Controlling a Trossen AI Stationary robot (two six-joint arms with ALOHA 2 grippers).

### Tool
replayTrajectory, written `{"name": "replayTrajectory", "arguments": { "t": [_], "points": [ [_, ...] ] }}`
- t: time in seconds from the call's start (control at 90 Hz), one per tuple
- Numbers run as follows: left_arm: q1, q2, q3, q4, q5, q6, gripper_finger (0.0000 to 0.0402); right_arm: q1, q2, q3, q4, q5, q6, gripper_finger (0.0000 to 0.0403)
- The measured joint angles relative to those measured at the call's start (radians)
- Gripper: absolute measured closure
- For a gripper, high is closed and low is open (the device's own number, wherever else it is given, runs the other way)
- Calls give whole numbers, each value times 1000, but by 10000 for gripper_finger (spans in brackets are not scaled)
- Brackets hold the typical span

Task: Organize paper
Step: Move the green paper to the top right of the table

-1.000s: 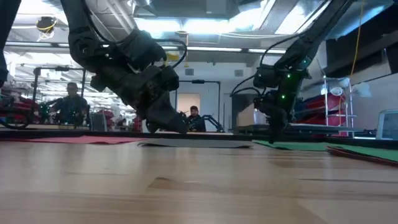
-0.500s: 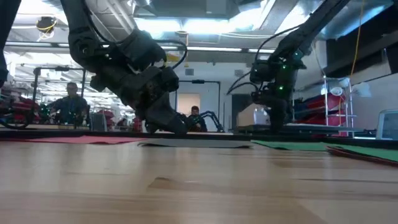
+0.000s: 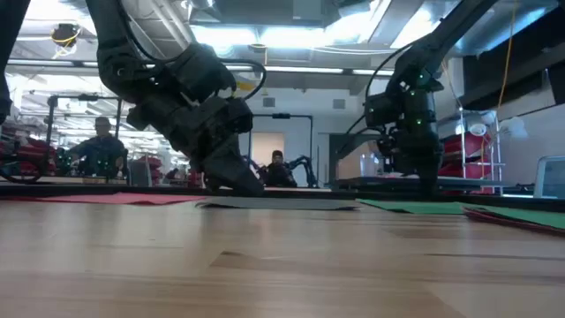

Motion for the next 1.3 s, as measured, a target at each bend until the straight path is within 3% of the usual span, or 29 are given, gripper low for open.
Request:
{"name": "replayTrajectory", "arguments": {
  "t": [0.444,0.889,1.3],
  "points": [
    [0,0,0,1,-2,-2,402,-2,74,-43,48,13,-9,403],
    [0,0,0,0,-3,-2,402,-21,76,-45,109,132,-32,403],
    [0,0,0,-2,-4,-2,402,-21,82,5,86,116,-32,403]
  ]
}}
